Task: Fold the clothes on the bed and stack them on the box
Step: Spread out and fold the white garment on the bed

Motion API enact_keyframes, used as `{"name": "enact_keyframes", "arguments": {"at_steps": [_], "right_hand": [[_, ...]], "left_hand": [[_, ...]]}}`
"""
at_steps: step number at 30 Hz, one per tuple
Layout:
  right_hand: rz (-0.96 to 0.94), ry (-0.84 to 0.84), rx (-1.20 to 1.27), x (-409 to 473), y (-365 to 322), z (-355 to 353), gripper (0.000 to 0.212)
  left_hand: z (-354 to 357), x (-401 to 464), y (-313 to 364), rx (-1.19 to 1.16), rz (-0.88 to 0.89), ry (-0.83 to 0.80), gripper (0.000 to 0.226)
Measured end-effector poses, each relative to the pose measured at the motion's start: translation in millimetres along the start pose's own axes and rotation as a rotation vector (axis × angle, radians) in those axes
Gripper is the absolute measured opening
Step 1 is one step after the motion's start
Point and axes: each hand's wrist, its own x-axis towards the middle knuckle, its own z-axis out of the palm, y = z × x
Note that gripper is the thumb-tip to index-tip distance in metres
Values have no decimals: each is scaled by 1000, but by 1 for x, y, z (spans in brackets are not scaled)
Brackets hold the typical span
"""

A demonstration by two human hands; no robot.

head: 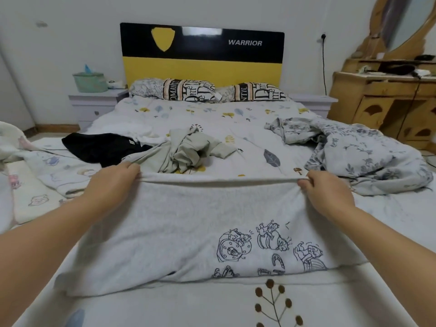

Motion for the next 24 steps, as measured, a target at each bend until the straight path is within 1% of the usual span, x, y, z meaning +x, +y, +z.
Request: {"name": "enact_keyframes", "arguments": {"at_steps": [3,5,6,7,8,9,10,11,12,13,14,15,16,17,19,20,21,23,24], "right_hand": [[27,18,-65,15,-5,26,27],[85,-39,-62,19,-7,45,32],[123,-87,-42,19,-8,53,36],[166,-126,-22,17,-9,58,41],[200,-131,-17,15,-12,61,47],[203,-88,-45,11,-16,60,50],[163,-20,-100,6,-22,58,52],[88,31,-148,0,-28,56,54],[-7,28,-167,-7,-34,55,56],[-105,-43,-159,-13,-39,57,59],[-177,-164,-143,-19,-44,62,61],[-205,-302,-146,-22,-46,69,62],[-192,-414,-171,-21,-44,76,63],[-151,-470,-196,-17,-39,82,65],[-17,-453,-226,-6,-26,88,71],[54,-429,-241,-1,-18,88,73],[112,-414,-254,2,-11,88,75],[177,-426,-238,7,2,86,75],[190,-441,-214,8,5,85,74]], "left_hand": [[24,15,-2,92,26,-17,21],[40,20,-4,160,35,-1,25],[46,21,-3,160,-12,-55,19],[53,22,-2,125,-81,-45,10],[61,23,-2,85,-208,-53,16],[63,23,-1,44,-304,-53,24],[65,23,5,-31,-309,-4,30],[68,22,14,-81,-231,92,36],[68,20,29,-125,-116,160,43],[67,18,44,-192,16,152,53],[64,15,60,-241,138,63,68],[64,11,72,-248,234,-67,86],[68,6,79,-226,275,-211,102],[75,3,82,-211,263,-325,114],[89,4,79,-222,148,-461,127],[92,6,77,-248,97,-495,127],[93,9,76,-269,62,-515,117],[93,14,77,-278,22,-540,80],[91,16,78,-285,12,-557,67]]}}
